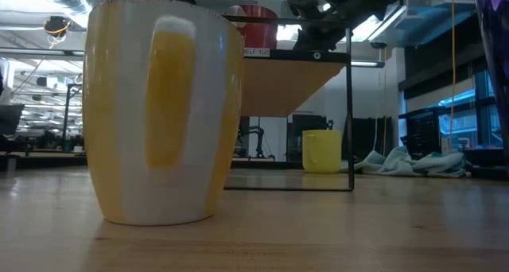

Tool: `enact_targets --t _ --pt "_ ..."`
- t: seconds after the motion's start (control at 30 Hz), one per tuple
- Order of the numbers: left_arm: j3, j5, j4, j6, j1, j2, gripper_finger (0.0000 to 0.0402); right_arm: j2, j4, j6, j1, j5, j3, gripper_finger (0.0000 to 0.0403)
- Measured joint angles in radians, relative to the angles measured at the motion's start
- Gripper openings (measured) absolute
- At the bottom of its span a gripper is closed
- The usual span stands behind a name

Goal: Stack small to large cups/mugs on shelf
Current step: Put the orange mug on the shelf

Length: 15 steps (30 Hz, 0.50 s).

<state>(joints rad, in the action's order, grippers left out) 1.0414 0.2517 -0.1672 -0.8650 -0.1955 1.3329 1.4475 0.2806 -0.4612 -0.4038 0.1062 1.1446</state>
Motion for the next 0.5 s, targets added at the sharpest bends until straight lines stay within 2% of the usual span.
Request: enact_targets --t 0.23,0.5 --pt "0.0 0.038 0.013 -0.042 0.0 0.055 0.0015 0.019 0.0 0.019 0.0 0.046 0.0 0.0004" --pt "0.0 0.098 0.012 -0.043 -0.004 0.046 0.0015 0.043 -0.002 0.027 0.001 0.089 0.0 0.0005"
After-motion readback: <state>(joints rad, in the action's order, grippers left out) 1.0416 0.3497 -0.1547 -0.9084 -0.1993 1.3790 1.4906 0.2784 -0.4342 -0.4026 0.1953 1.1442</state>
